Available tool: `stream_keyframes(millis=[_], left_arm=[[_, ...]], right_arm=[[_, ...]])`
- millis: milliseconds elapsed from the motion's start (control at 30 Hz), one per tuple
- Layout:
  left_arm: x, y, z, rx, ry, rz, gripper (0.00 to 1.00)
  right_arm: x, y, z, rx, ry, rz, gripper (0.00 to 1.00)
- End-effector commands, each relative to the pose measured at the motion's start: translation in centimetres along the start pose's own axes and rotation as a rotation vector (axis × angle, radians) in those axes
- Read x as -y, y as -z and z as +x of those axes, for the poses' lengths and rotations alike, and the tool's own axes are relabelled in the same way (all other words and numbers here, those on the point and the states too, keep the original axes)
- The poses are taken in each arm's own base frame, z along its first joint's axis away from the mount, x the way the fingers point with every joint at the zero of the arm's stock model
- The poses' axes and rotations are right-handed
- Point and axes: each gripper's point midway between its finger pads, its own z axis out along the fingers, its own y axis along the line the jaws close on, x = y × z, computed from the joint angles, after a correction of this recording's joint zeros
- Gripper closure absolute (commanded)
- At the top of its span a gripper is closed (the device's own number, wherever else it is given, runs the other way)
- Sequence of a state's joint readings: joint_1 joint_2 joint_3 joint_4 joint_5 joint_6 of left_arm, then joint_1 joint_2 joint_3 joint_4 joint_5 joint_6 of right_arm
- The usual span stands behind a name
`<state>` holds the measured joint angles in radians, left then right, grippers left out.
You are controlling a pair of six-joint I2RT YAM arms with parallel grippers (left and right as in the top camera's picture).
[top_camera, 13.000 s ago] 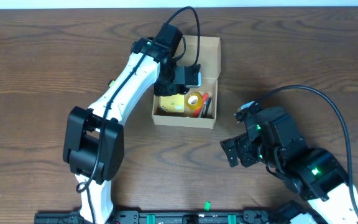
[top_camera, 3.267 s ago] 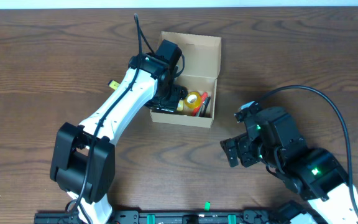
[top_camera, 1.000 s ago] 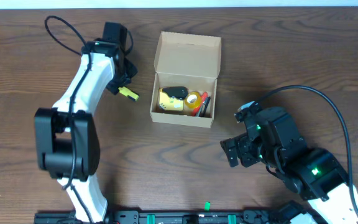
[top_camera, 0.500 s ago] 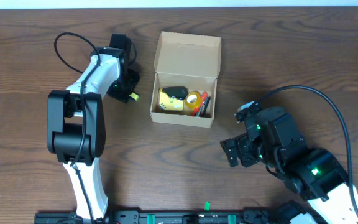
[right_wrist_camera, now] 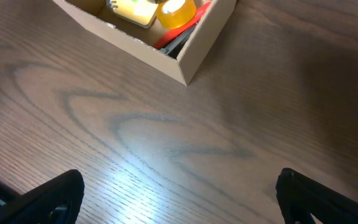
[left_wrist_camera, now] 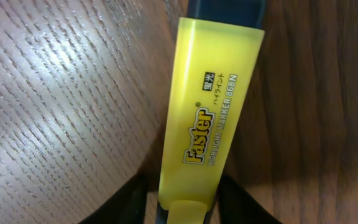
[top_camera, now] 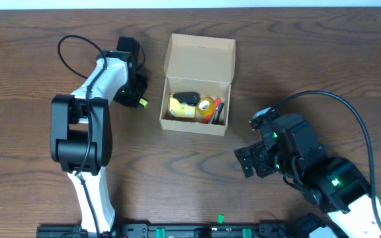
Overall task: Pack container
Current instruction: 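Grasp the yellow highlighter with the left gripper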
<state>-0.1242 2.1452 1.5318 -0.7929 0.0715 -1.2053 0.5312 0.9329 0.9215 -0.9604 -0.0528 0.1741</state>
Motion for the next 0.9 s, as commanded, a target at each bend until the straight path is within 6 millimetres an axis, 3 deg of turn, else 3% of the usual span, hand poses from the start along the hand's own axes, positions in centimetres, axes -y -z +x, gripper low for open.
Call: stream_keyframes(millis=[0,233,300,533,700,867], left_arm=[[-0.7,-1.3,-0.2,-0.011,0.016,-0.037,0.69],[-0.7,-1.3,0.0,-0.018,0.016,-0.035,0.82],[-0.7,-1.3,0.0,-0.018,0.015,-0.035,0.94],[0.5,-0.3,-0.2,-0.016,-0.027,-0.002,0.94],[1.9,2.9,-1.4,0.045,-0.177,0.029,0.94],[3.2,7.8,-2.3,0.118,-0.440,0.082,0.94]], right_arm=[[0.2,0.3,-0.2,0.011,0.005,0.003,0.01],[0.2,0.3,-0.2,0.011,0.005,0.003,0.01],[0.2,0.3,-0.2,0.011,0.005,0.003,0.01],[0.2,0.3,-0.2,0.011,0.005,0.003,0.01],[0.2,0.3,-0.2,0.011,0.005,0.003,0.01],[0.2,0.3,-0.2,0.011,0.005,0.003,0.01]])
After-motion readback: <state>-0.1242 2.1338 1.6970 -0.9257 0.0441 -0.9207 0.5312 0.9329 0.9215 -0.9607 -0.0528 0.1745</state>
